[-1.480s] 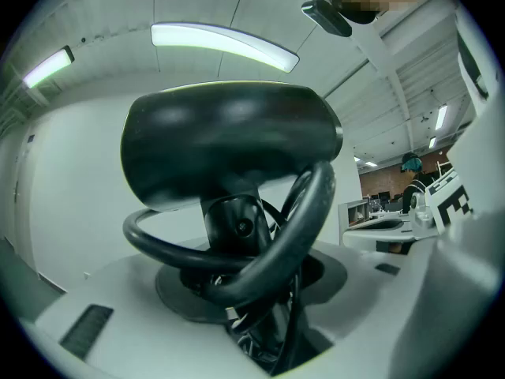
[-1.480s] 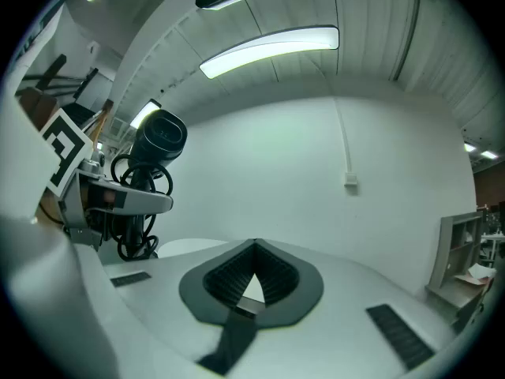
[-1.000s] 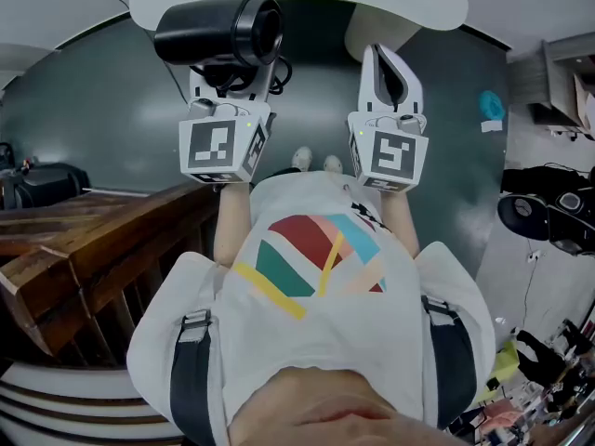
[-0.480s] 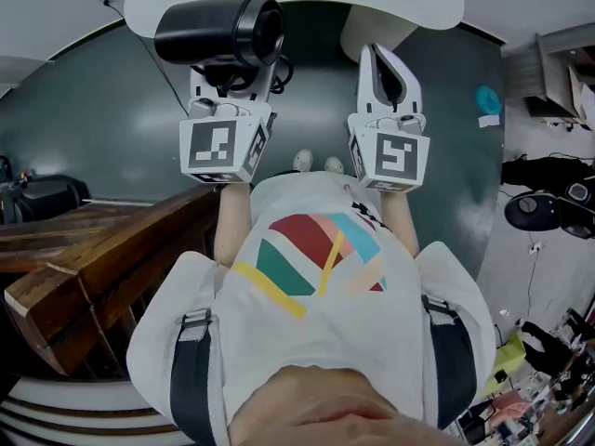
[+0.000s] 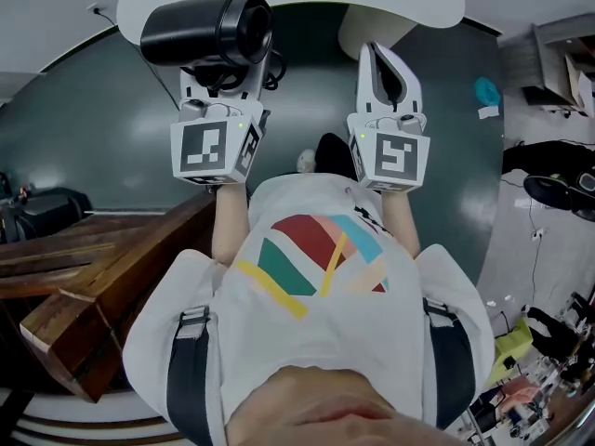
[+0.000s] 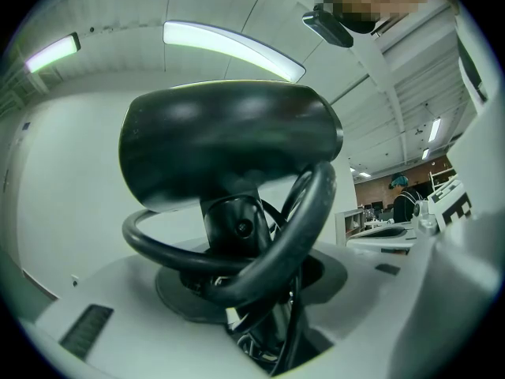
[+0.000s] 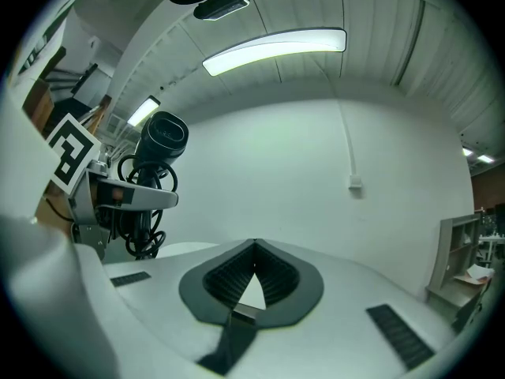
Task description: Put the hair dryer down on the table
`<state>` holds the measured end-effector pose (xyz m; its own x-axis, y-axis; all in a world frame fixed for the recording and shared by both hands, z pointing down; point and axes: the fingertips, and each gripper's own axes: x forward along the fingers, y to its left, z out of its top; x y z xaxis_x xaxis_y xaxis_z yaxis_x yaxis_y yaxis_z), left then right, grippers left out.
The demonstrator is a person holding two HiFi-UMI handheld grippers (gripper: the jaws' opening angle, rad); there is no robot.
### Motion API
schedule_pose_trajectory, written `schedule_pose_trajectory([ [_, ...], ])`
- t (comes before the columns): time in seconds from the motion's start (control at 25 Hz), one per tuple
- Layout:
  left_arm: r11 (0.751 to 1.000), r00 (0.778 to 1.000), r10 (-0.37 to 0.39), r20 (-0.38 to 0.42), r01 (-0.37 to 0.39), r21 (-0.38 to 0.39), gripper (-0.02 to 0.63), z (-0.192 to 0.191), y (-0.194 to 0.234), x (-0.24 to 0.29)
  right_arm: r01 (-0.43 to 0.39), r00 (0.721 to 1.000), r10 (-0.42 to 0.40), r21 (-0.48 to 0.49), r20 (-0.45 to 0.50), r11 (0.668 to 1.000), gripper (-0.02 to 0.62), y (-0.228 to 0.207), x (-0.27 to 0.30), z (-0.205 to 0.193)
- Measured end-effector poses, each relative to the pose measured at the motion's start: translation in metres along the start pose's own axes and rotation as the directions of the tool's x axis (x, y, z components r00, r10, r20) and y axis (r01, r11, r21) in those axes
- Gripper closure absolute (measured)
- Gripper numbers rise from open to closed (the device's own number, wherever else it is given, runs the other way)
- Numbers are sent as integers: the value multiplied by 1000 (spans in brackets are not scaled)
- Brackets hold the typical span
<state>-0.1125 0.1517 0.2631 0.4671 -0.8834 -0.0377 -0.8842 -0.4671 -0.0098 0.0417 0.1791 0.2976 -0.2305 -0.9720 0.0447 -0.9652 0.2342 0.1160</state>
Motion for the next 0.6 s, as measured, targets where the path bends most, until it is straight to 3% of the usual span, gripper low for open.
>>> schedule_pose_trajectory([
  [0.6, 999, 1000, 27, -15, -26, 28, 399, -6, 31, 48, -30, 999, 30, 12, 35, 999, 586, -13, 69, 4],
])
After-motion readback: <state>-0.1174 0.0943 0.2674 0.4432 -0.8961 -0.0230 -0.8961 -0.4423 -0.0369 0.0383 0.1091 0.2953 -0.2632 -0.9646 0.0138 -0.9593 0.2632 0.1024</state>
